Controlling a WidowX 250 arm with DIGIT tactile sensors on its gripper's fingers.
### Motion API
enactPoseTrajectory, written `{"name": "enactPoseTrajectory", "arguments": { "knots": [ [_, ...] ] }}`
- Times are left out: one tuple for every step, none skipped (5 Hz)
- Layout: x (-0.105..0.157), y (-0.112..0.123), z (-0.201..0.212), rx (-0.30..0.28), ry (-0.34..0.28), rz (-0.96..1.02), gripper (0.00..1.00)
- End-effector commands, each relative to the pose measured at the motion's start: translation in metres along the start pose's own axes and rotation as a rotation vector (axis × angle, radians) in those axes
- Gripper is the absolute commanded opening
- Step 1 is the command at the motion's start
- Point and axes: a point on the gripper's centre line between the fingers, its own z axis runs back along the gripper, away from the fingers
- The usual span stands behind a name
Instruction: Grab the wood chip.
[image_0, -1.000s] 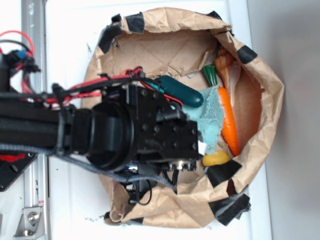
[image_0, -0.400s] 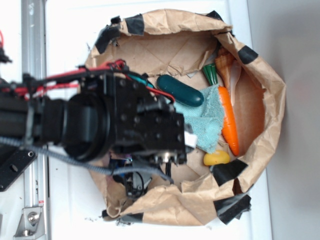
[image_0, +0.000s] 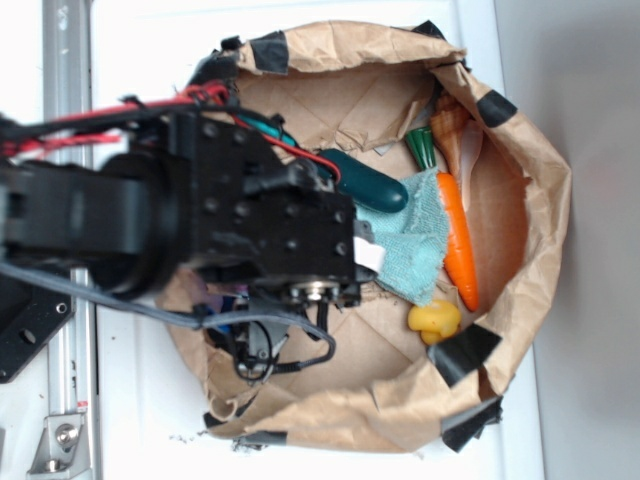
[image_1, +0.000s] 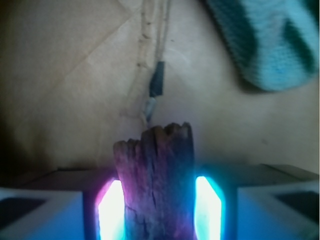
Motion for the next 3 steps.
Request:
{"name": "enactPoseTrajectory", "arguments": {
  "knots": [
    [0.003, 0.018, 0.108, 0.062, -0.366, 0.044, 0.0],
    [0.007, 0.02, 0.144, 0.006, -0.416, 0.069, 0.0],
    [0.013, 0.02, 0.137, 0.01, -0.363, 0.104, 0.0]
  ]
}}
